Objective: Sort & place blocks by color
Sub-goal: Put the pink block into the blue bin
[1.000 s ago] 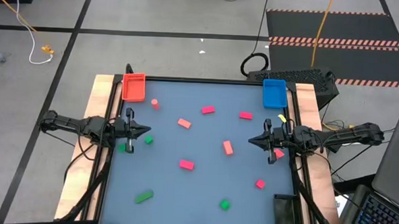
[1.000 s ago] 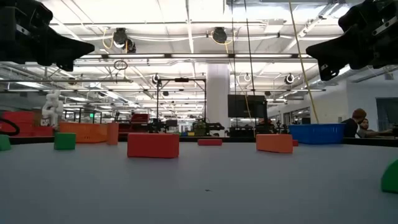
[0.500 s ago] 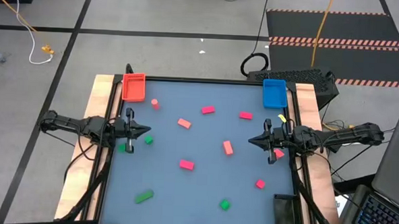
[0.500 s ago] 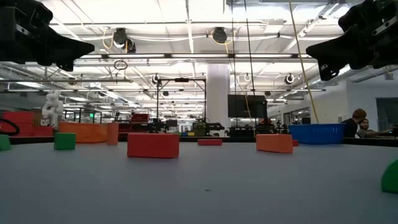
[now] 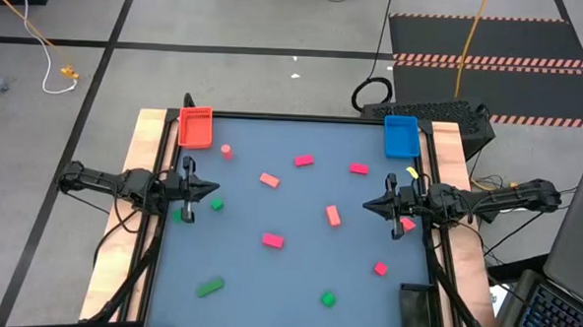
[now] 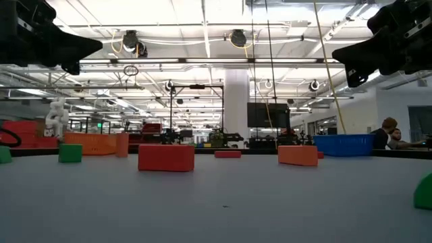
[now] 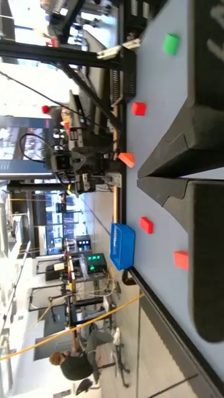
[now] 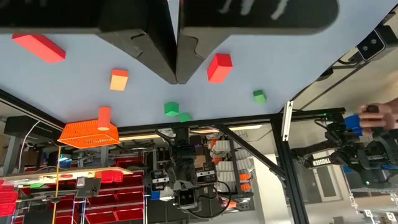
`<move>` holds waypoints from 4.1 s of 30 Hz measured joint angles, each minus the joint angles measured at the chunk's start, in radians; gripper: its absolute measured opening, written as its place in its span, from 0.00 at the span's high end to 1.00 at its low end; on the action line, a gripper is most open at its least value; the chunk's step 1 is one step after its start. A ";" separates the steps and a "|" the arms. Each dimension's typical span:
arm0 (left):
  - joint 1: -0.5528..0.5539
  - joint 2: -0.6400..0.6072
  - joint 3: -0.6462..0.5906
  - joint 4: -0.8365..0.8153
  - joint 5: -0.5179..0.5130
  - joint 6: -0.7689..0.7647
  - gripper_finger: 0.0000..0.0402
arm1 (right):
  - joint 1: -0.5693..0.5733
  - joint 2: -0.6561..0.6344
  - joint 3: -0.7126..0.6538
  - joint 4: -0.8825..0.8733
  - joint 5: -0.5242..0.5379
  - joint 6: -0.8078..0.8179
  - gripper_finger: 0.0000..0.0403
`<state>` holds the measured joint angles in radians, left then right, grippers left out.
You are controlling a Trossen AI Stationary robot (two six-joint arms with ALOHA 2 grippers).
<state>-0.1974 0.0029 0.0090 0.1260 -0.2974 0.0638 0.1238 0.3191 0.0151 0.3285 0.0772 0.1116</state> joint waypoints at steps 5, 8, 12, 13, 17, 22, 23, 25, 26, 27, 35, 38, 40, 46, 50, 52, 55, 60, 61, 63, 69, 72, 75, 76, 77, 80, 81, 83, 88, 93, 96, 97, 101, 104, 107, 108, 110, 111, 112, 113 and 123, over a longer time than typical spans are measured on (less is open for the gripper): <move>0.000 0.000 0.000 0.003 0.000 -0.058 0.99 | 0.000 0.000 0.000 0.028 0.000 0.000 1.00; 0.000 0.000 0.000 0.004 0.000 -0.070 0.99 | 0.000 0.000 0.000 0.041 0.000 0.021 1.00; 0.000 0.000 0.000 0.004 0.000 -0.070 0.99 | 0.000 0.000 0.000 0.060 0.000 0.018 1.00; 0.000 0.000 0.000 0.004 0.000 -0.070 0.99 | 0.000 0.000 0.000 0.065 0.003 0.012 1.00; 0.000 0.000 0.000 0.006 0.000 -0.069 0.99 | 0.000 0.000 0.000 0.091 0.001 0.021 1.00; 0.000 0.000 0.000 0.013 0.000 -0.033 0.99 | 0.000 0.005 0.000 0.167 0.047 0.010 1.00; -0.001 0.000 0.000 0.010 0.001 -0.052 0.99 | 0.000 0.007 0.000 0.195 0.071 0.004 1.00; -0.001 0.004 0.000 -0.023 0.008 -0.081 0.97 | 0.000 0.009 0.000 0.238 0.094 -0.004 1.00; -0.001 0.007 0.000 -0.054 0.008 -0.088 0.96 | 0.000 0.011 0.000 0.250 0.117 -0.010 1.00; -0.001 0.014 0.002 -0.068 0.007 -0.091 0.94 | 0.000 0.014 0.000 0.257 0.152 -0.012 1.00; 0.013 0.139 0.002 0.095 -0.128 -0.007 0.62 | 0.000 0.046 0.000 0.227 0.268 -0.124 0.98; 0.041 0.191 0.019 0.160 -0.183 -0.005 0.49 | 0.000 0.068 0.000 0.238 0.321 -0.171 0.93; 0.068 0.232 0.055 0.165 -0.184 -0.013 0.42 | -0.001 0.079 0.000 0.252 0.345 -0.197 0.87; 0.152 0.414 0.193 0.158 -0.185 -0.030 0.34 | -0.026 0.110 0.036 0.281 0.346 -0.203 0.66; 0.215 0.573 0.311 0.098 -0.174 -0.036 0.38 | -0.060 0.157 0.135 0.227 0.345 -0.188 0.56; 0.251 0.656 0.377 0.061 -0.140 -0.047 0.41 | -0.081 0.193 0.210 0.126 0.342 -0.187 0.54; 0.297 0.771 0.465 0.013 -0.058 -0.055 0.45 | -0.110 0.278 0.343 -0.046 0.340 -0.183 0.53; 0.338 0.931 0.579 -0.077 0.032 -0.055 0.51 | -0.158 0.450 0.526 -0.309 0.337 -0.129 0.53; 0.345 0.959 0.599 -0.093 0.032 -0.054 0.51 | -0.169 0.484 0.552 -0.345 0.335 -0.124 0.53; 0.361 1.004 0.630 -0.120 0.032 -0.046 0.53 | -0.195 0.557 0.604 -0.385 0.308 -0.124 0.53; 0.417 1.099 0.717 -0.125 0.032 -0.043 0.56 | -0.287 0.732 0.713 -0.434 0.175 -0.126 0.53; 0.441 1.116 0.748 -0.125 0.033 -0.048 0.56 | -0.325 0.790 0.749 -0.436 0.127 -0.132 0.53; 0.461 1.122 0.776 -0.123 0.062 -0.046 0.57 | -0.360 0.832 0.790 -0.436 0.105 -0.151 0.53; 0.469 1.122 0.786 -0.124 0.072 -0.045 0.57 | -0.372 0.842 0.803 -0.433 0.101 -0.158 0.53; 0.476 1.122 0.795 -0.124 0.079 -0.047 0.56 | -0.384 0.850 0.815 -0.437 0.101 -0.166 0.53; 0.508 1.122 0.839 -0.188 0.084 -0.069 0.57 | -0.424 0.872 0.858 -0.463 0.101 -0.202 0.53; 0.519 1.122 0.858 -0.221 0.083 -0.076 0.57 | -0.439 0.876 0.874 -0.485 0.100 -0.207 0.53; 0.538 1.122 0.888 -0.268 0.084 -0.078 0.58 | -0.471 0.888 0.912 -0.522 0.092 -0.218 0.53; 0.579 1.126 0.932 -0.281 0.084 -0.070 0.61 | -0.538 0.927 0.993 -0.572 0.042 -0.229 0.53; 0.607 1.131 0.937 -0.373 0.084 -0.083 0.63 | -0.571 0.966 1.014 -0.665 0.020 -0.230 0.53; 0.607 1.144 0.937 -0.412 0.084 -0.103 0.63 | -0.584 1.010 1.014 -0.770 0.026 -0.244 0.53; 0.607 1.149 0.936 -0.418 0.084 -0.104 0.63 | -0.589 1.028 1.013 -0.813 0.026 -0.255 0.53; 0.602 1.155 0.935 -0.406 0.083 -0.104 0.63 | -0.595 1.090 1.005 -0.886 0.026 -0.291 0.53; 0.602 1.155 0.935 -0.362 0.083 -0.086 0.63 | -0.587 1.108 0.981 -0.883 0.027 -0.336 0.53; 0.602 1.155 0.935 -0.303 0.084 -0.047 0.63 | -0.586 1.120 0.952 -0.879 0.024 -0.360 0.53; 0.602 1.155 0.935 -0.299 0.084 -0.029 0.63 | -0.589 1.121 0.942 -0.880 0.025 -0.360 0.53; 0.602 1.155 0.935 -0.313 0.083 -0.007 0.63 | -0.598 1.120 0.922 -0.891 0.026 -0.360 0.53; 0.602 1.155 0.935 -0.318 0.083 -0.002 0.63 | -0.601 1.120 0.915 -0.891 0.026 -0.357 0.53; 0.602 1.156 0.935 -0.316 0.084 0.006 0.63 | -0.605 1.120 0.908 -0.896 0.025 -0.352 0.53; 0.602 1.156 0.935 -0.311 0.083 0.009 0.63 | -0.609 1.120 0.900 -0.909 0.025 -0.346 0.53; 0.602 1.154 0.935 -0.312 0.083 0.047 0.63 | -0.616 1.120 0.781 -0.831 0.000 -0.344 0.53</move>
<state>0.4046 1.1572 0.9440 -0.1856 -0.2142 0.1104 -0.4919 1.4391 0.7958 -0.5024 0.0775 -0.2320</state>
